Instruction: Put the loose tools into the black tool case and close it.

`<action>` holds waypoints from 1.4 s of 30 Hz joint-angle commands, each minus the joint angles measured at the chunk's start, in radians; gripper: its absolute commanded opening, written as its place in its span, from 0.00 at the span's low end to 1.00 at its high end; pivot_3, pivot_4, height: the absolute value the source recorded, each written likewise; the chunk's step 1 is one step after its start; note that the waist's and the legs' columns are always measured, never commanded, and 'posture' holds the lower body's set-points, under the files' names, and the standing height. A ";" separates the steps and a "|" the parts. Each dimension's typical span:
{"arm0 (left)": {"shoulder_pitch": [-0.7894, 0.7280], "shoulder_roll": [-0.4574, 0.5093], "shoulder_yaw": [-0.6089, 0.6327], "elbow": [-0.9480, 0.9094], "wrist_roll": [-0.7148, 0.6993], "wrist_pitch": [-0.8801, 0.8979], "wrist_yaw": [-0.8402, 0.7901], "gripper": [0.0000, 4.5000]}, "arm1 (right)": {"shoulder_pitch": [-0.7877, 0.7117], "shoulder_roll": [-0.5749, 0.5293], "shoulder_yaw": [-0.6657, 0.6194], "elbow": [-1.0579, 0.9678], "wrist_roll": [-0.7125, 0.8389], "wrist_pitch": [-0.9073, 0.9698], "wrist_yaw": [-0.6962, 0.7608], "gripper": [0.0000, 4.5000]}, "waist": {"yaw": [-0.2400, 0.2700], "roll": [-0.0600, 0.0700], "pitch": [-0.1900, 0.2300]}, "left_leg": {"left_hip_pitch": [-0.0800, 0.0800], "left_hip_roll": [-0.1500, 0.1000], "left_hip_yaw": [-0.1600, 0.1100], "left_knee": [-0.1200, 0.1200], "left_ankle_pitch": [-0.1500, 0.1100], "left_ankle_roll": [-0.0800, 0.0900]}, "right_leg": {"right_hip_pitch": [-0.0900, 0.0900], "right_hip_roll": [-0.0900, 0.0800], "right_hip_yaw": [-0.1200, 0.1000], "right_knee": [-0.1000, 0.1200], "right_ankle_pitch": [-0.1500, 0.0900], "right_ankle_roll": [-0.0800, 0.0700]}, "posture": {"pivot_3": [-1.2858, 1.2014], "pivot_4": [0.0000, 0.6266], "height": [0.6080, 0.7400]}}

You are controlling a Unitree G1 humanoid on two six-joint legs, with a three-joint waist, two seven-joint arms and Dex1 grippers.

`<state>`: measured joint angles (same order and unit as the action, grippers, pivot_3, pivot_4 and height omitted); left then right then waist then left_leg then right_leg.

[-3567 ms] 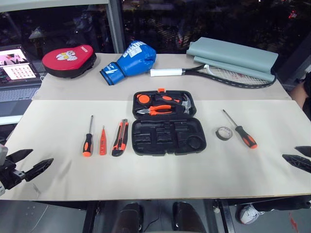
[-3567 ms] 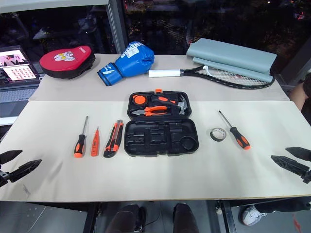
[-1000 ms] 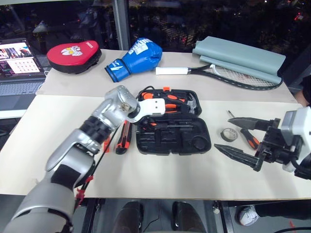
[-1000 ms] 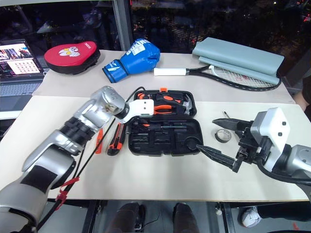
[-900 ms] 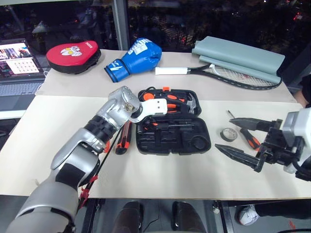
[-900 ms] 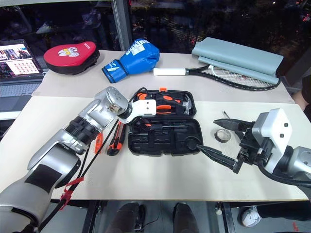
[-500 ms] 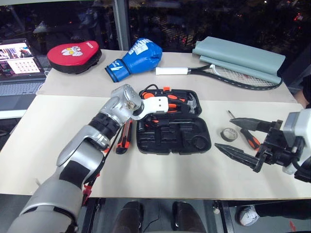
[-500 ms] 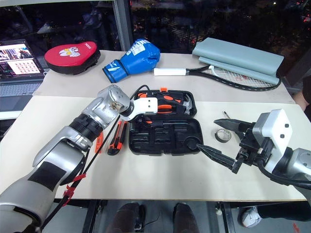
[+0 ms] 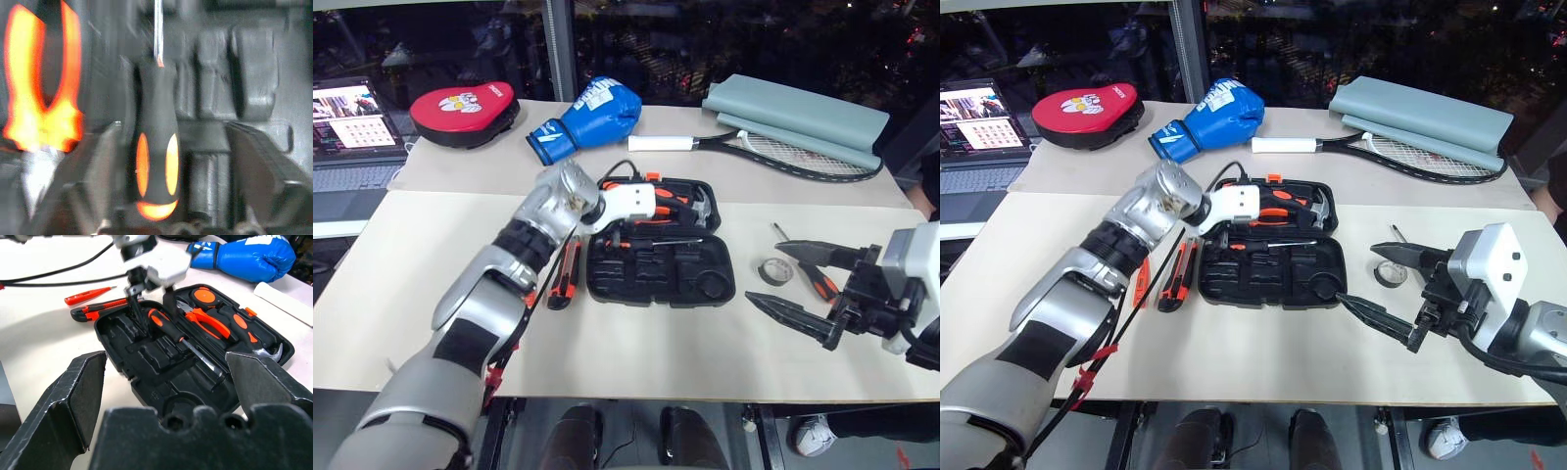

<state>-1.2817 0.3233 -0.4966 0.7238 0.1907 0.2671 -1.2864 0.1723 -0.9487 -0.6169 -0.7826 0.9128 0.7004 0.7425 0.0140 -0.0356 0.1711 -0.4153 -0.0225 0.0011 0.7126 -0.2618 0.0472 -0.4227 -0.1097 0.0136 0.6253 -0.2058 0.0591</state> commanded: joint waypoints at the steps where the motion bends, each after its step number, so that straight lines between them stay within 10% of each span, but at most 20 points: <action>1: -0.005 -0.015 0.001 0.021 0.019 -0.067 0.016 0.16 | 0.006 0.005 -0.041 -0.014 -0.007 -0.022 0.003 1.00 | -0.001 0.000 0.000 | 0.000 0.000 0.000 0.000 0.000 0.000 | 0.000 0.000 0.000 0.000 0.000 0.000 | 0.52 0.24 0.97; 3: -0.002 -0.026 -0.006 0.054 0.035 -0.110 0.030 0.01 | 0.013 0.008 -0.048 -0.020 -0.005 -0.021 0.004 1.00 | -0.002 0.000 0.000 | 0.000 0.000 0.000 0.000 0.000 0.000 | 0.000 0.000 0.000 0.000 0.000 0.000 | 0.52 0.24 0.97; 29: 0.031 -0.103 -0.078 0.273 0.214 -0.314 0.126 0.01 | 0.047 0.029 -0.079 -0.036 0.015 -0.013 -0.021 1.00 | 0.003 0.000 0.000 | 0.007 0.000 0.000 0.001 0.000 0.000 | 0.007 0.000 0.000 0.001 0.000 0.001 | 0.52 0.24 0.97; 35: 0.002 -0.109 0.150 0.227 -0.017 -0.239 0.046 0.01 | 0.097 0.061 -0.114 -0.026 -0.036 -0.013 -0.063 1.00 | 0.002 0.000 0.000 | 0.008 0.001 0.000 0.001 0.000 0.000 | 0.009 0.000 0.000 0.000 -0.003 0.006 | 0.52 0.24 0.97; 42: 0.062 0.062 0.382 -0.053 -0.375 0.080 -0.288 0.57 | 0.290 0.183 -0.273 0.003 -0.146 -0.017 -0.094 1.00 | -0.008 0.002 -0.001 | -0.001 0.000 0.001 -0.001 0.000 0.000 | -0.002 0.000 0.001 0.003 0.000 0.000 | 0.52 0.24 0.97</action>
<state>-1.2330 0.3383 -0.1635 0.7790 -0.0763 0.2080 -1.4700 0.4224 -0.7864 -0.7946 -0.7869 0.7929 0.7000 0.6452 0.0056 -0.0334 0.1698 -0.4156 -0.0223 0.0019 0.7115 -0.2618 0.0473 -0.4247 -0.1092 0.0148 0.6283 -0.2055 0.0594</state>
